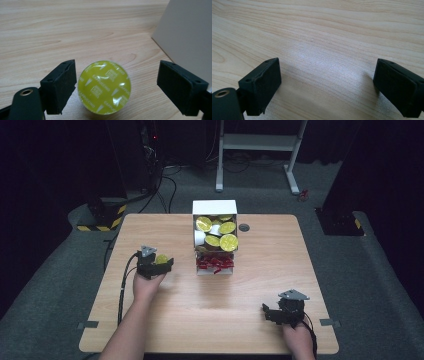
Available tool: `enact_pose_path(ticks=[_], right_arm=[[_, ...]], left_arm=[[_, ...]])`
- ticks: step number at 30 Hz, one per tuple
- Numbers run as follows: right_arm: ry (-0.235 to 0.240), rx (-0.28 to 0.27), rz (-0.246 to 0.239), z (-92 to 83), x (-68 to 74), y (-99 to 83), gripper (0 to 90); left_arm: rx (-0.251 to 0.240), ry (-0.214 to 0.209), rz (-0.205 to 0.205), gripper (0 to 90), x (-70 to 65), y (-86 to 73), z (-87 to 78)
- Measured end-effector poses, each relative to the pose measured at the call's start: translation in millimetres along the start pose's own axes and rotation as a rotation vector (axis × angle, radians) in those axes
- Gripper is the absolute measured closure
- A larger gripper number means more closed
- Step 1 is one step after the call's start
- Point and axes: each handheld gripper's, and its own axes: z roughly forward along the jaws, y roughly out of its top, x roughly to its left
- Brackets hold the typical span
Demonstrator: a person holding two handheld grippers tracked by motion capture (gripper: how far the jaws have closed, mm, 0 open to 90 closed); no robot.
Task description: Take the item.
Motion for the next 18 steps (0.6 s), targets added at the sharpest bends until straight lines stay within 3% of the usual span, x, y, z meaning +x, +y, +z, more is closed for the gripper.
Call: enact_pose_path(ticks=[18], right_arm=[[0.001,-0.002,0.002,-0.2,0.4,-0.3,7.6]], left_arm=[[0.014,-0.06,0.016,15.7,-3.8,-3.7,-27.4]])
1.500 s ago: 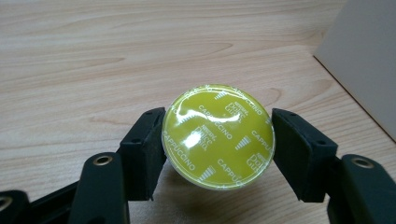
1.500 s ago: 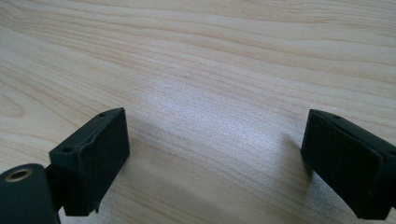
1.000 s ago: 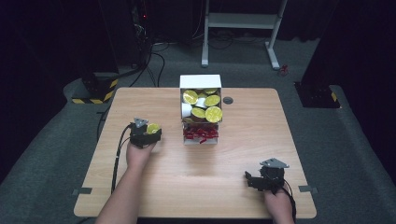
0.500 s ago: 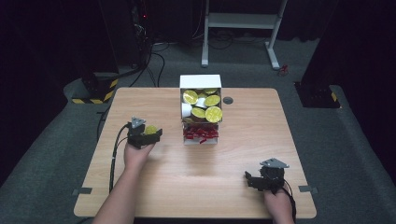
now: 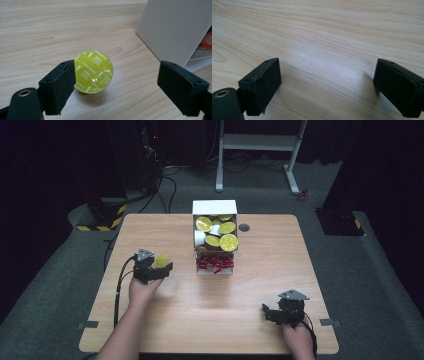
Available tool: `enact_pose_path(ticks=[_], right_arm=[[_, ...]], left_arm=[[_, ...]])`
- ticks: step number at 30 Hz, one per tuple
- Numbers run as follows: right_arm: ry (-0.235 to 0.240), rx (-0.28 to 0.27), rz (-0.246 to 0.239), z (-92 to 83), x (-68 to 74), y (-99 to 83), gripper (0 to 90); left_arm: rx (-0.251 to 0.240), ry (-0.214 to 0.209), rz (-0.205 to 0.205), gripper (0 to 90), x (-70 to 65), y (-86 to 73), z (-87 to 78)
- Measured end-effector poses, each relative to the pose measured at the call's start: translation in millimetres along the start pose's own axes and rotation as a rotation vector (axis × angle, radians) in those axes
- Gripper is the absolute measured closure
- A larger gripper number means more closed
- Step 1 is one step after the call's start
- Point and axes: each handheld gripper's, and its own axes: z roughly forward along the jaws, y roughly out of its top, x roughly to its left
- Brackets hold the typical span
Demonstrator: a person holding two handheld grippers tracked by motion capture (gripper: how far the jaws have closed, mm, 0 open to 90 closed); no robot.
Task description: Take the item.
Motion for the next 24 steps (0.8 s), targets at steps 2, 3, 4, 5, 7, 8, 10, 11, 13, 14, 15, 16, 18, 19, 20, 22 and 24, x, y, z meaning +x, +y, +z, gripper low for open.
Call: enact_pose_path(ticks=[2,3,4,5,7,8,10,11,13,14,15,16,18,19,20,22,24], right_arm=[[0.0,0.0,0.0,0.0,0.0,0.0,7.6],[0.0,0.0,0.0,0.0,0.0,0.0,7.6],[0.0,0.0,0.0,0.0,0.1,-0.1,7.7],[0.0,0.0,0.0,-0.1,0.1,-0.1,7.7],[0.0,0.0,0.0,-0.1,0.0,-0.1,7.6],[0.0,0.0,0.0,0.0,0.0,-0.1,7.6],[0.0,0.0,0.0,0.0,0.0,-0.1,7.6],[0.0,0.0,0.0,-0.1,0.0,-0.1,7.7],[0.0,0.0,0.0,0.0,0.0,-0.1,7.6],[0.0,0.0,0.0,0.0,0.0,0.0,7.6],[0.0,0.0,0.0,0.0,0.0,0.0,7.6],[0.0,0.0,0.0,0.0,0.0,0.0,7.6],[0.0,0.0,0.0,0.0,0.0,0.0,7.6],[0.0,0.0,0.0,0.0,0.0,0.0,7.6],[0.0,0.0,0.0,0.0,0.0,0.0,7.7],[0.0,0.0,0.0,0.0,0.0,0.0,7.6],[0.0,0.0,0.0,0.0,0.0,0.0,7.6]], left_arm=[[0.0,0.001,0.0,15.6,1.0,-1.0,-3.2],[0.0,-0.002,0.004,15.7,2.1,-1.0,-5.4],[0.003,-0.004,0.006,15.6,2.9,-1.0,-7.9],[-0.005,-0.004,0.003,15.6,3.1,-1.6,-10.4],[-0.015,-0.004,0.005,15.8,4.1,-2.5,-16.1],[-0.018,-0.007,0.004,15.9,4.5,-3.3,-19.1],[-0.013,-0.006,0.009,16.3,6.1,-5.5,-23.4],[-0.009,-0.004,0.01,16.3,6.7,-6.3,-24.8],[-0.019,-0.007,0.01,17.6,8.1,-7.9,-28.3],[-0.027,-0.008,0.01,17.9,8.7,-8.9,-30.5],[-0.024,-0.018,0.004,18.0,8.5,-10.0,-32.7],[-0.022,-0.018,0.017,17.6,8.8,-10.6,-34.2],[-0.026,-0.029,0.017,17.2,9.6,-11.7,-37.5],[-0.028,-0.029,0.018,16.7,10.0,-12.2,-40.0],[-0.029,-0.032,0.02,16.6,11.3,-13.2,-43.3],[-0.026,-0.029,0.031,16.6,13.6,-15.1,-48.4],[-0.03,-0.026,0.031,16.4,15.2,-17.0,-54.0]])
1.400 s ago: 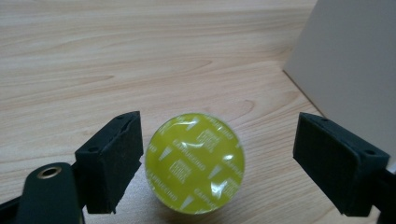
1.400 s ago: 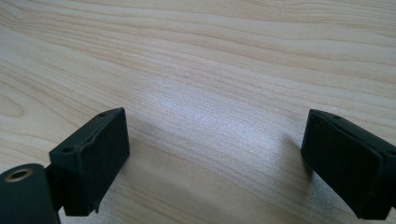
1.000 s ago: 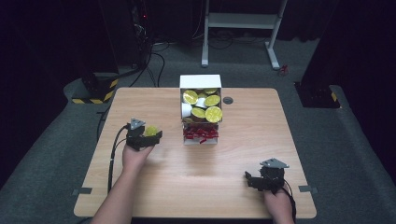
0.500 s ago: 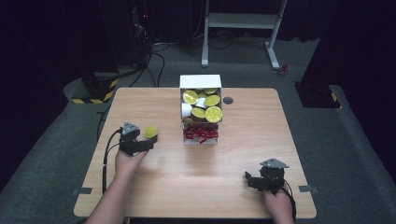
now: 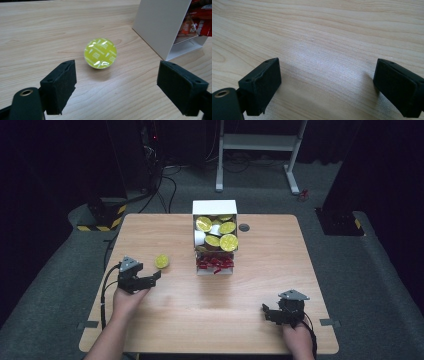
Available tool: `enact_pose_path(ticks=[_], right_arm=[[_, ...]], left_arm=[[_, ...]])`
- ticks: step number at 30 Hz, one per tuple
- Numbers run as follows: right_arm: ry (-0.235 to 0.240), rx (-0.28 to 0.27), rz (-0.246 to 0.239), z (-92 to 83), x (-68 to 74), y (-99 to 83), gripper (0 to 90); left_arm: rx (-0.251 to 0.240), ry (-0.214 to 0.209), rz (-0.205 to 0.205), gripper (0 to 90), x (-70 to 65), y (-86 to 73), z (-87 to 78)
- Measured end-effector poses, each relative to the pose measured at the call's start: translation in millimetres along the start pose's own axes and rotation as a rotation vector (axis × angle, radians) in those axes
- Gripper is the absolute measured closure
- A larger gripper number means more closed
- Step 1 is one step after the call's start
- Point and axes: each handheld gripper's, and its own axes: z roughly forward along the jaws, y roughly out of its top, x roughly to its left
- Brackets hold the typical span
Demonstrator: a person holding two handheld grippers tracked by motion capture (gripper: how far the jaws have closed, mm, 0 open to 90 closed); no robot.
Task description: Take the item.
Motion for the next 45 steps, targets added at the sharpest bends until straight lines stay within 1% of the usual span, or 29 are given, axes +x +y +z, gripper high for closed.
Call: enact_pose_path(ticks=[5,8,10,11,12,15,16,17,18,21,22,24,25,27,29,30,31,33,34,35,36,37,38,39,41,43,45], right_arm=[[0.0,0.0,0.0,0.0,0.0,0.0,7.6],[0.001,0.0,0.0,0.0,-0.1,0.0,7.7],[0.001,0.001,-0.002,-0.1,-0.3,0.0,7.7],[0.001,0.001,-0.002,-0.1,-0.3,0.0,7.7],[0.001,0.001,-0.002,-0.1,-0.3,0.0,7.7],[0.001,0.001,-0.002,-0.1,-0.3,0.0,7.7],[0.001,0.001,-0.002,-0.1,-0.3,0.0,7.7],[0.002,0.002,-0.001,-0.2,-0.2,0.0,7.7],[0.001,0.001,-0.002,-0.1,-0.3,0.0,7.7],[0.001,0.001,-0.002,-0.1,-0.3,0.0,7.7],[0.001,0.001,-0.002,-0.1,-0.3,0.0,7.7],[0.001,0.001,-0.002,-0.1,-0.3,0.0,7.7],[0.001,0.001,-0.002,-0.1,-0.3,0.0,7.6],[0.001,0.001,-0.002,-0.1,-0.3,0.0,7.7],[0.001,0.001,-0.002,-0.1,-0.3,0.0,7.7],[0.001,0.001,-0.002,-0.1,-0.3,0.0,7.7],[0.001,0.001,-0.002,-0.1,-0.3,0.0,7.7],[0.001,0.001,-0.002,-0.1,-0.3,0.0,7.7],[0.001,0.001,-0.002,-0.1,-0.3,0.0,7.7],[0.001,0.001,-0.002,-0.1,-0.3,0.0,7.7],[0.001,0.001,-0.002,-0.1,-0.3,0.0,7.7],[0.001,0.001,-0.002,-0.1,-0.3,0.0,7.7],[0.001,0.001,-0.002,-0.1,-0.3,0.0,7.7],[0.001,0.001,-0.002,-0.1,-0.3,0.0,7.7],[0.0,0.0,0.0,0.0,0.0,-0.1,7.7],[0.0,0.0,0.0,0.0,0.0,0.0,7.6],[0.0,0.0,0.0,0.0,0.0,-0.1,7.7]], left_arm=[[-0.007,-0.005,0.005,15.9,5.0,-6.2,-12.6],[-0.01,-0.013,-0.002,15.9,7.5,-11.8,-19.5],[-0.008,-0.017,0.0,15.9,9.0,-15.6,-22.7],[-0.001,-0.018,0.008,15.8,10.0,-17.4,-24.4],[0.002,-0.013,0.015,15.7,11.0,-20.0,-26.7],[0.009,-0.014,0.012,15.7,14.6,-28.7,-31.9],[0.012,-0.018,0.001,15.5,15.8,-33.6,-34.0],[0.013,-0.016,0.004,15.5,17.1,-36.5,-35.2],[0.02,-0.018,-0.004,15.4,18.3,-41.6,-36.7],[0.04,-0.014,0.008,15.0,21.3,-52.0,-39.4],[0.055,-0.012,0.006,14.8,21.5,-56.9,-39.7],[0.083,-0.002,0.018,14.1,23.2,-63.8,-41.3],[0.087,0.002,0.02,14.0,24.2,-66.2,-41.8],[0.118,0.01,0.029,12.9,25.8,-72.0,-44.0],[0.152,0.025,0.055,11.2,26.9,-77.5,-47.1],[0.164,0.03,0.054,10.5,27.1,-80.1,-48.4],[0.173,0.035,0.071,9.4,28.3,-81.9,-49.4],[0.212,0.046,0.098,6.5,27.9,-87.9,-50.9],[0.225,0.056,0.118,4.7,28.5,-90.2,-51.5],[0.233,0.057,0.111,3.3,29.1,-92.0,-52.0],[0.229,0.052,0.101,2.3,29.5,-92.7,-52.4],[0.223,0.057,0.105,1.2,28.8,-93.1,-52.6],[0.23,0.058,0.114,0.3,27.5,-93.9,-51.5],[0.24,0.049,0.112,0.2,26.8,-94.8,-50.2],[0.237,0.044,0.106,0.2,27.6,-95.9,-50.7],[0.223,0.056,0.092,0.2,27.6,-97.7,-51.6],[0.222,0.065,0.091,0.2,27.6,-98.1,-52.3]])
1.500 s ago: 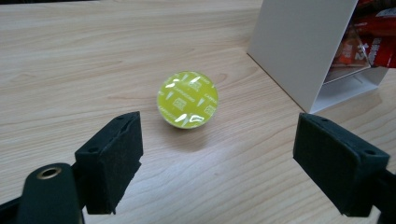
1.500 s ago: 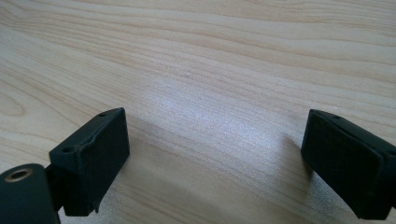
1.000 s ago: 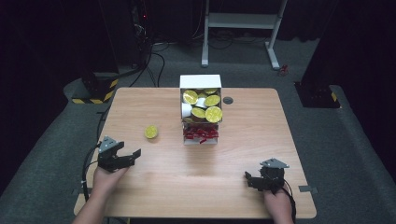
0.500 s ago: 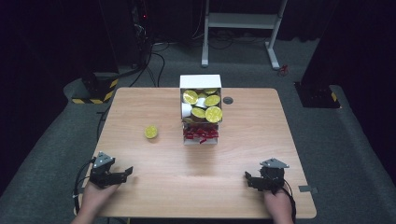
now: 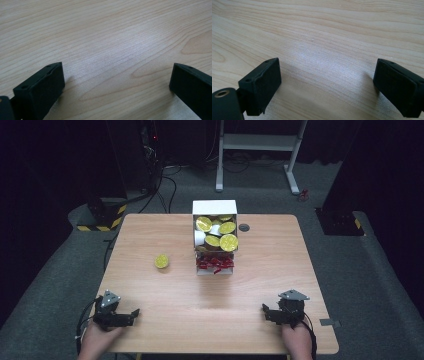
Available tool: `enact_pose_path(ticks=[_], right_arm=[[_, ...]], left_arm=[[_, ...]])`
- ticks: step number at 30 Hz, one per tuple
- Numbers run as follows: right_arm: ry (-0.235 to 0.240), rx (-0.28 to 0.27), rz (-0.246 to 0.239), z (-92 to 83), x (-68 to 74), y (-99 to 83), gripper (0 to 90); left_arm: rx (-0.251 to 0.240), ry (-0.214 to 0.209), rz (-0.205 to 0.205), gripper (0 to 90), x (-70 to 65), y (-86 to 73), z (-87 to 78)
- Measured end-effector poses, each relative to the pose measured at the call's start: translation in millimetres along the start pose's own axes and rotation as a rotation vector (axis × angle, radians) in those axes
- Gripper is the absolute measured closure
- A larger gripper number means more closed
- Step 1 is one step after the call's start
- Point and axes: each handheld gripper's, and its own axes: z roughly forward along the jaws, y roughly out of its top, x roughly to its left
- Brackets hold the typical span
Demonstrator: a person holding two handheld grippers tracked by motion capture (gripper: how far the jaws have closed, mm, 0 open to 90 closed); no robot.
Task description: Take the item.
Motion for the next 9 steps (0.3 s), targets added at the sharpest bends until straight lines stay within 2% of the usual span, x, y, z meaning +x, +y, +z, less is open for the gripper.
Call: enact_pose_path(ticks=[9], right_arm=[[-0.001,0.0,-0.008,1.0,-0.8,1.2,7.6]], left_arm=[[0.005,0.007,-0.01,0.2,-1.7,-0.6,-0.9]])
